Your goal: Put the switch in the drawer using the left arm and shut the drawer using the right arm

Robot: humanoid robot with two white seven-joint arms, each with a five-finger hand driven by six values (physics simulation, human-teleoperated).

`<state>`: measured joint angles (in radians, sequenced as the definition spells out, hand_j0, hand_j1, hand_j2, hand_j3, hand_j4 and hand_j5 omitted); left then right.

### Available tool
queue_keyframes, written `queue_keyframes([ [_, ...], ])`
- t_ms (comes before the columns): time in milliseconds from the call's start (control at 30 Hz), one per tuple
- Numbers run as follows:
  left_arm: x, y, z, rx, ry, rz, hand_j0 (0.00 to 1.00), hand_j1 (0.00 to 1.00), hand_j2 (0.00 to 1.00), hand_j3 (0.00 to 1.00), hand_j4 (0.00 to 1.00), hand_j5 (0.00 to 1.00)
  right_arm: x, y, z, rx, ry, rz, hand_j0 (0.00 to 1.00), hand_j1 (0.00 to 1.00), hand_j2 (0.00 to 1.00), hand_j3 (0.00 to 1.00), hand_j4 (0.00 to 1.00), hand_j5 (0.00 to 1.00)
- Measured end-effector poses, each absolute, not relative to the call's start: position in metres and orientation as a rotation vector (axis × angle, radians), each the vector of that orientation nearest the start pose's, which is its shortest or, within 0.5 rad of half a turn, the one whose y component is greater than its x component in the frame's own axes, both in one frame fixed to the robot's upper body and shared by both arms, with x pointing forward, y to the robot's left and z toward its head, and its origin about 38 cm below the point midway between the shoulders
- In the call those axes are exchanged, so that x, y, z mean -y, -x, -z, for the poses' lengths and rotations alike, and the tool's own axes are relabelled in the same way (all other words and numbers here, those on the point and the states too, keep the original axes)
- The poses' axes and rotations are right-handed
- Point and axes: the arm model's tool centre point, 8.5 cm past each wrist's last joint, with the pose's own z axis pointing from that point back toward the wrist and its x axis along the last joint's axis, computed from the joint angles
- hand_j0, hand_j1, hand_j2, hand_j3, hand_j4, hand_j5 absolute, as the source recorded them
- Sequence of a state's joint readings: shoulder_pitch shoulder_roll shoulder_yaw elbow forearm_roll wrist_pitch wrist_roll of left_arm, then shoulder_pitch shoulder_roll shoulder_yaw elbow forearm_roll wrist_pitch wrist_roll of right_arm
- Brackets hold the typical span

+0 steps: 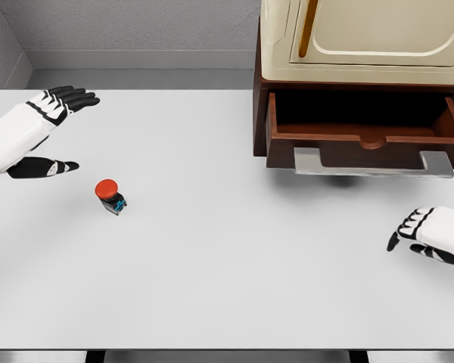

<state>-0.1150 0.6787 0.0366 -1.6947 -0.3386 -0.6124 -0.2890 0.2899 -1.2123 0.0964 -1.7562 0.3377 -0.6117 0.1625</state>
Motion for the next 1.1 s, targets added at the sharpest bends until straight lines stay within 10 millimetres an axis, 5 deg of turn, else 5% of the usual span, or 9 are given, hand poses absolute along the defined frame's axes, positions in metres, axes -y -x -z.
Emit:
queue_keyframes([
  [267, -0.349, -0.361, -0.232, 1.936, -0.557, 1.426, 1.0, 1.0, 1.0, 1.0, 1.0, 1.0, 0.401, -0.286, -0.183, 1.373, 0.386, -1.942, 0.57, 0.57, 0.57, 0.57, 0.57, 0.57],
  [367, -0.338, -0.361, -0.223, 1.988, -0.421, 1.347, 1.0, 1.0, 1.0, 1.0, 1.0, 1.0, 0.397, -0.299, -0.195, 1.432, 0.447, -1.924, 0.58, 0.58, 0.58, 0.58, 0.58, 0.58],
  [600, -0.334, -0.364, -0.209, 2.046, -0.125, 1.098, 1.0, 1.0, 1.0, 1.0, 1.0, 1.0, 0.396, -0.295, -0.187, 1.422, 0.433, -1.922, 0.58, 0.58, 0.58, 0.58, 0.58, 0.58],
  [900, -0.363, -0.378, -0.158, 1.655, 0.071, 0.981, 1.0, 1.0, 1.0, 1.0, 1.0, 1.0, 0.399, -0.294, -0.186, 1.393, 0.441, -1.949, 0.61, 0.61, 0.61, 0.61, 0.61, 0.61],
  [1100, -0.366, -0.376, -0.153, 1.628, 0.171, 0.919, 1.0, 1.0, 1.0, 1.0, 1.0, 1.0, 0.404, -0.291, -0.186, 1.351, 0.432, -1.984, 0.62, 0.62, 0.62, 0.62, 0.62, 0.62],
])
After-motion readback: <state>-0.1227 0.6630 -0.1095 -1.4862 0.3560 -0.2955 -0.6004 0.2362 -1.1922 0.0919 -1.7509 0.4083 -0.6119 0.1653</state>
